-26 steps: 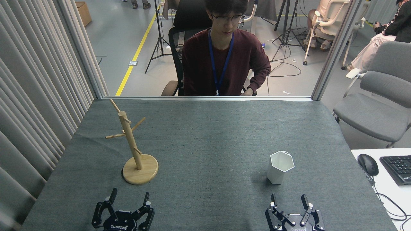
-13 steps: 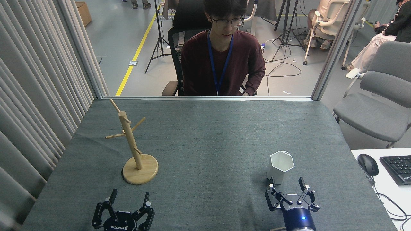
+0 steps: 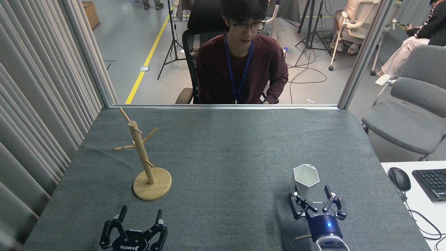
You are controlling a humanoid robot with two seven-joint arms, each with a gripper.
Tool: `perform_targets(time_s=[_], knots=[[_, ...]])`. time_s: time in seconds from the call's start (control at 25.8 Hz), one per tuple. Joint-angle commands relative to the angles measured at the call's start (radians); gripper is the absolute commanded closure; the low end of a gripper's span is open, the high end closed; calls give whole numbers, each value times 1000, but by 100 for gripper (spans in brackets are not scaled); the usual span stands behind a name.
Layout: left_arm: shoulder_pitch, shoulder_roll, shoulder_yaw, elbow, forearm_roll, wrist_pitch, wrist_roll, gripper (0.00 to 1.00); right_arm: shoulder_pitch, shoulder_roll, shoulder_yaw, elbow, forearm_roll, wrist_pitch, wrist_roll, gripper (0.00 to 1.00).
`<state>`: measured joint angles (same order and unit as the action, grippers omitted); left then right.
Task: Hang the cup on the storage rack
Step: 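Close the right gripper around the white cup's rim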
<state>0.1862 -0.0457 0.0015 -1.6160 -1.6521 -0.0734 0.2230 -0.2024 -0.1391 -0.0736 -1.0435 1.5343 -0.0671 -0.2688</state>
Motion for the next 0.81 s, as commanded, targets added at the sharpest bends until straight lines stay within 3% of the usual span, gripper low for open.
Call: perform_targets(time_s=[0.0, 0.78], knots=[[-1, 1, 0, 2, 0, 0, -1, 0, -45, -2, 0, 62, 0, 7, -4, 1], [-13, 9, 0, 18, 0, -2, 1, 0, -118, 19, 17, 183, 9, 26, -21, 1]])
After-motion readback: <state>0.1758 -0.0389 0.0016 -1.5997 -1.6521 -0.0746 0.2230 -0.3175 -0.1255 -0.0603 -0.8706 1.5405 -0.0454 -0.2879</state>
